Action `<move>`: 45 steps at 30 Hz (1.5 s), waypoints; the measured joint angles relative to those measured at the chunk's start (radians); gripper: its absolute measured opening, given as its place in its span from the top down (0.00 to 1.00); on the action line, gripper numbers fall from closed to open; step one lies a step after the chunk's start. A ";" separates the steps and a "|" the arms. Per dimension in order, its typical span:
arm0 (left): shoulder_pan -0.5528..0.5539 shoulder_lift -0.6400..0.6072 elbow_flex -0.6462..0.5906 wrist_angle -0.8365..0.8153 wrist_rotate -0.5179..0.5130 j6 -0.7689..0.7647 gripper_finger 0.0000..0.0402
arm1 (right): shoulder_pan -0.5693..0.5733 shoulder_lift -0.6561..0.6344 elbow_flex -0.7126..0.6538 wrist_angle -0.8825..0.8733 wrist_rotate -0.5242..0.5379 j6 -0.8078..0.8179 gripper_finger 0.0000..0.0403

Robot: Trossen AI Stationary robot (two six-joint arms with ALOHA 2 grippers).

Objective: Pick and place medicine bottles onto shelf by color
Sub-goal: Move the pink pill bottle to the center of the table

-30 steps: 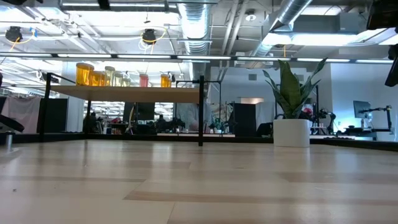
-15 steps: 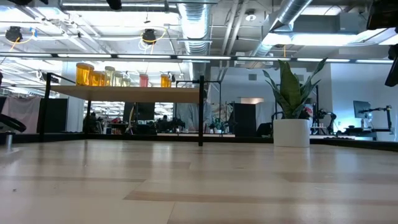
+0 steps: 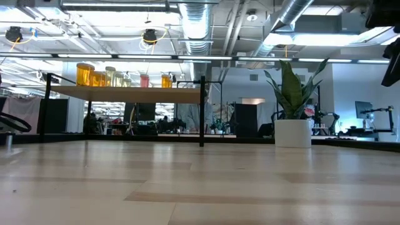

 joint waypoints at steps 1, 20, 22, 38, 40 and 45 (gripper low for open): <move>-0.020 0.029 0.020 0.011 0.000 0.010 0.41 | 0.000 0.000 0.000 0.000 0.000 0.000 0.44; -0.181 0.393 0.346 -0.014 -0.022 0.157 0.41 | -0.122 0.014 0.000 0.400 0.162 0.080 0.44; -0.181 0.393 0.348 -0.015 -0.035 0.136 0.41 | -0.145 0.014 0.000 0.416 0.162 0.074 0.44; -0.245 0.392 0.349 -0.101 -0.098 0.132 0.41 | -0.180 0.014 0.000 0.697 -0.049 0.043 0.44; -0.251 0.392 0.349 -0.123 -0.099 0.132 0.41 | -0.165 0.017 0.000 0.719 -0.047 0.101 0.44; -0.254 0.392 0.349 -0.185 -0.101 0.132 0.41 | -0.149 0.052 0.000 0.816 -0.048 0.209 0.44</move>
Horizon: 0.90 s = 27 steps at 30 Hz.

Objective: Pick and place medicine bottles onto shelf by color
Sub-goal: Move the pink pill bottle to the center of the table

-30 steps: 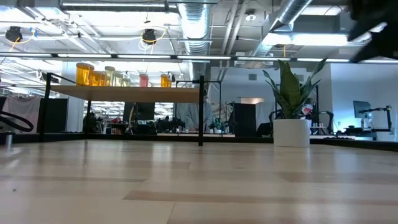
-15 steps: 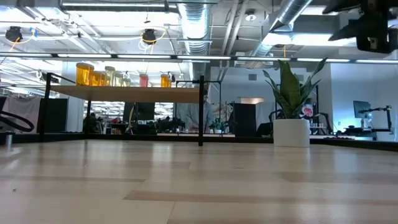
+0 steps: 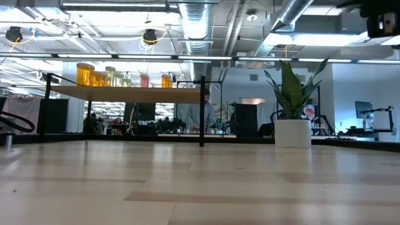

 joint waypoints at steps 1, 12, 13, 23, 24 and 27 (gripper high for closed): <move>0.000 0.000 0.000 -0.003 0.001 0.000 0.41 | -0.003 0.011 0.000 0.018 0.006 0.000 0.44; -0.012 -0.001 0.000 -0.034 0.125 -0.044 0.41 | -0.067 0.173 0.010 0.245 -0.357 0.135 0.44; -0.012 -0.001 0.000 -0.042 0.135 -0.052 0.41 | -0.062 0.181 0.027 0.250 -0.381 0.155 0.44; -0.010 -0.001 0.000 -0.129 0.189 -0.097 0.41 | 0.022 0.204 0.322 -0.389 -0.503 0.345 0.44; -0.010 -0.001 0.000 -0.137 0.189 -0.097 0.41 | 0.029 0.215 0.353 -0.492 -0.510 0.363 0.44; -0.010 -0.001 0.000 -0.141 0.189 -0.097 0.41 | 0.052 0.265 0.423 -0.717 -0.527 0.378 0.44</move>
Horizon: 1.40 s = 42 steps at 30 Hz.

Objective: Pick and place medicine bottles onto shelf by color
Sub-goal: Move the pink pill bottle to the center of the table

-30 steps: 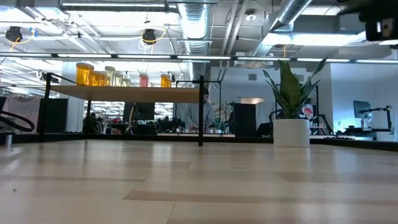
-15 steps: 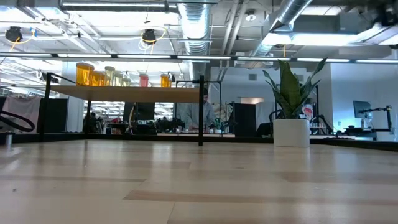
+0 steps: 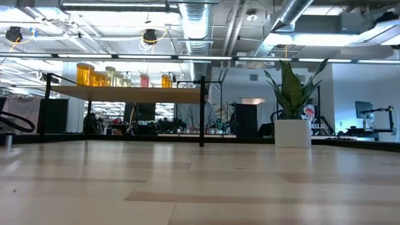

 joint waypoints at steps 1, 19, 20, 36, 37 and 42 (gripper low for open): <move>0.000 0.000 0.000 -0.004 0.000 -0.004 0.41 | 0.005 0.017 0.015 -0.029 -0.007 0.000 0.44; -0.001 0.000 0.000 -0.122 0.009 -0.111 0.41 | -0.017 0.277 0.038 -0.061 -0.108 -0.186 0.44; 0.000 0.000 0.000 -0.122 0.016 -0.111 0.41 | -0.020 0.291 0.038 -0.060 -0.108 -0.186 0.44; -0.001 0.000 0.000 -0.120 0.055 -0.114 0.41 | -0.008 0.431 0.040 -0.020 -0.130 -0.188 0.42; -0.001 0.000 0.000 -0.118 0.055 -0.114 0.41 | -0.012 0.435 0.038 -0.035 -0.125 -0.188 0.42; 0.000 0.000 0.000 -0.112 0.059 -0.116 0.41 | -0.013 0.455 0.036 -0.034 -0.110 -0.193 0.42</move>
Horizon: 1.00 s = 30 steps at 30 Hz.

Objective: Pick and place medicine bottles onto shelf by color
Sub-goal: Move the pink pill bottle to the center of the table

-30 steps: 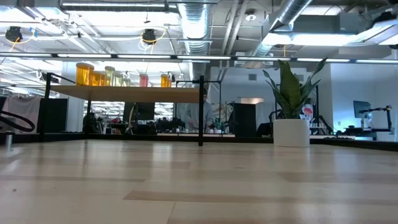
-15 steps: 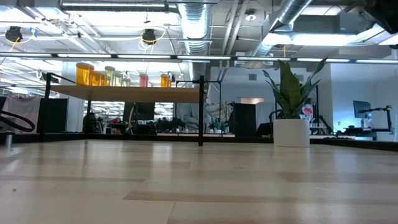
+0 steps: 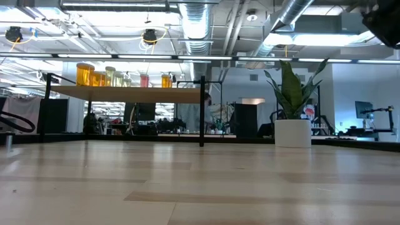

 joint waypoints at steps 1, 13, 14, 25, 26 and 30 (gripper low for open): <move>0.000 0.000 0.000 0.000 0.000 0.000 0.41 | 0.000 0.005 0.000 0.010 -0.001 0.000 0.42; 0.004 0.000 0.000 0.001 0.023 -0.007 0.41 | 0.005 0.043 0.000 0.010 0.007 -0.019 0.42; 0.004 0.000 0.000 0.002 0.022 -0.007 0.41 | 0.007 0.045 0.001 0.011 0.007 -0.026 0.42; 0.005 0.000 0.000 -0.011 0.024 -0.007 0.41 | 0.016 0.090 0.002 0.042 0.005 -0.053 0.44; 0.005 0.000 0.000 -0.011 0.024 -0.007 0.41 | 0.016 0.092 0.000 0.042 0.005 -0.056 0.45; 0.005 0.000 0.000 -0.010 0.022 -0.007 0.41 | 0.016 0.089 0.001 0.042 0.005 -0.056 0.53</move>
